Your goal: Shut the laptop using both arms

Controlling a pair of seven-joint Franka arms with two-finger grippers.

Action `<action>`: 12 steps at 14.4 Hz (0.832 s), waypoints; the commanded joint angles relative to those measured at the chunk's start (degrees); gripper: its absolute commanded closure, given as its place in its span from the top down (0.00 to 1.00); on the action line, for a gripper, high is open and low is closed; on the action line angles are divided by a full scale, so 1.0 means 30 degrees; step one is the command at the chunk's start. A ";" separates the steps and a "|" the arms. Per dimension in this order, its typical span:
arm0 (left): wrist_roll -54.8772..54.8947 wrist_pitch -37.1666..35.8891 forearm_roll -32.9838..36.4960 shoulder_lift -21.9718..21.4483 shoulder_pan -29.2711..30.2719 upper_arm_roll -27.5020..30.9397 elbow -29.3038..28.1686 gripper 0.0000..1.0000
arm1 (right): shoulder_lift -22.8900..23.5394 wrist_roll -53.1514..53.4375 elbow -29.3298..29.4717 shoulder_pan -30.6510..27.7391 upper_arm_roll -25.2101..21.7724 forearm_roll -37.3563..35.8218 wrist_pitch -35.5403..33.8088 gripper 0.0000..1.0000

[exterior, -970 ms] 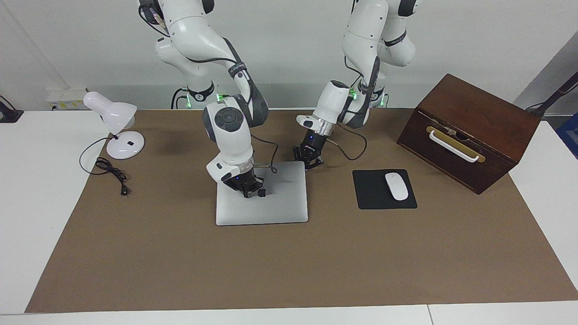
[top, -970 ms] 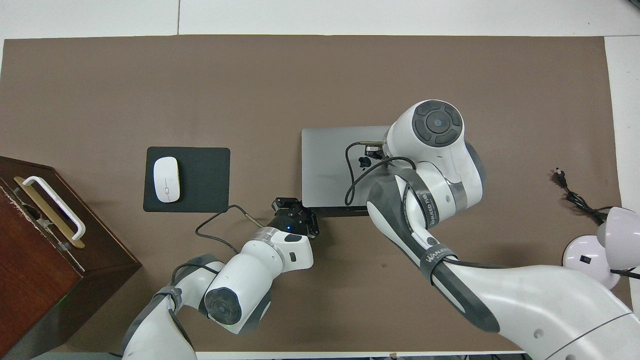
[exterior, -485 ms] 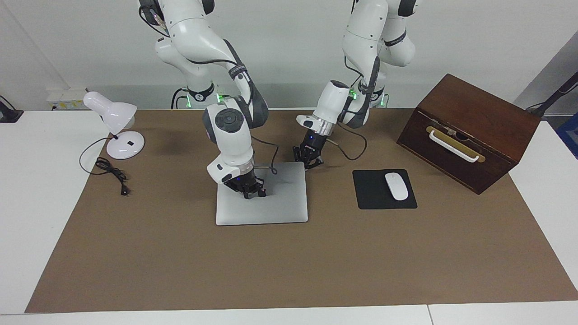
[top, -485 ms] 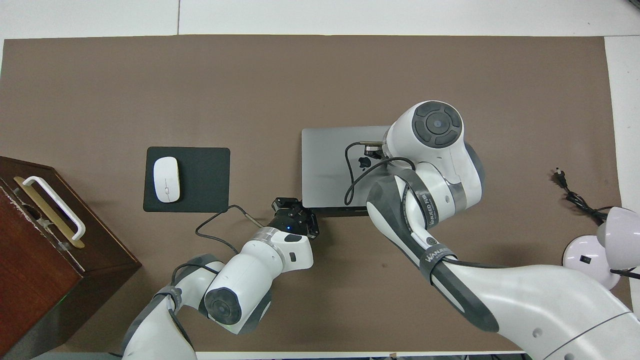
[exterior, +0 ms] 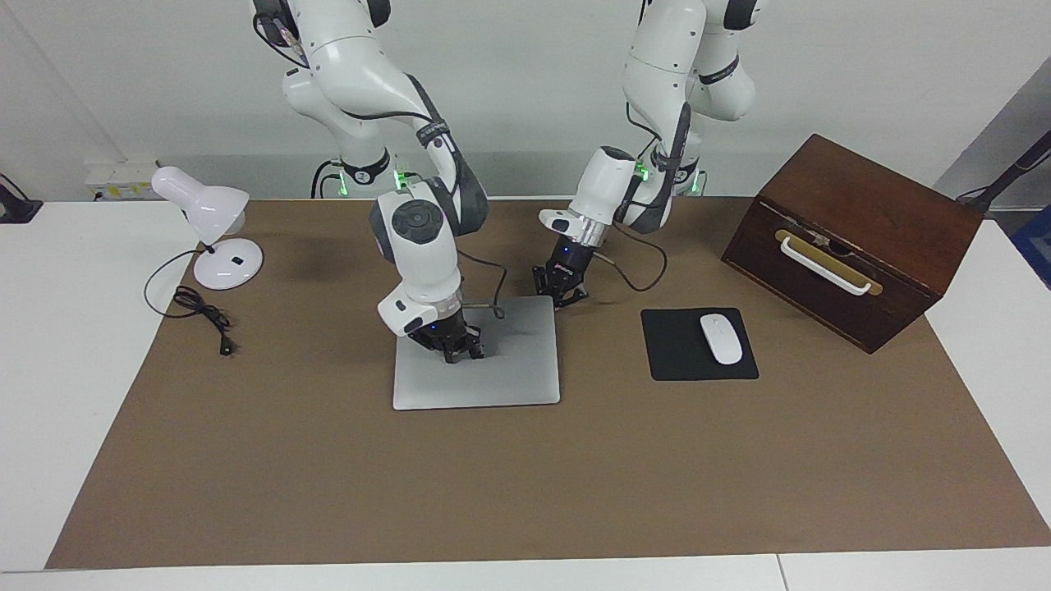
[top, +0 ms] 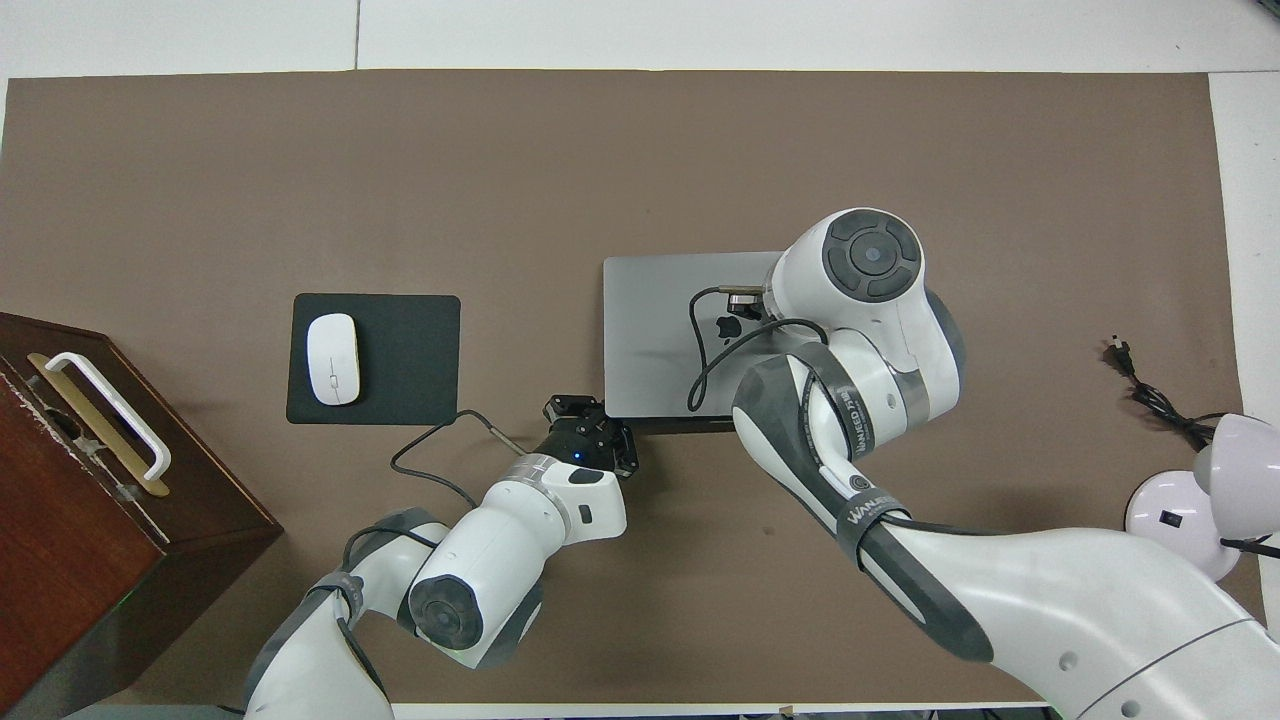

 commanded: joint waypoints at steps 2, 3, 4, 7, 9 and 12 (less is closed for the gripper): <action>0.0580 -0.0658 -0.0131 0.1696 0.0020 0.0378 -0.0974 0.00 | -0.0028 -0.0401 -0.0205 -0.0168 0.0138 0.0567 0.0520 0.00; 0.0580 -0.0658 -0.0160 0.1696 0.0020 0.0378 -0.0974 0.00 | -0.0115 -0.0372 -0.0117 -0.0168 0.0109 0.0567 0.0549 0.00; 0.0580 -0.0658 -0.0131 0.1696 0.0020 0.0378 -0.0945 0.00 | -0.0145 -0.0342 0.0116 -0.0255 0.0080 0.0538 0.0607 0.00; 0.0580 -0.0658 -0.0160 0.1725 0.0019 0.0407 -0.0856 0.00 | 0.0059 -0.0692 0.0556 -0.1217 -0.0038 0.0187 0.2271 0.00; 0.0697 -0.0658 -0.0160 0.1725 0.0020 0.0407 -0.0856 0.00 | 0.0059 -0.1654 0.1520 -0.1777 -0.0067 -0.0105 0.2046 0.00; 0.0668 -0.0658 -0.0189 0.1725 0.0020 0.0378 -0.0653 0.00 | -0.0057 -0.4549 0.3013 -0.3211 -0.0067 -0.0633 0.0380 0.00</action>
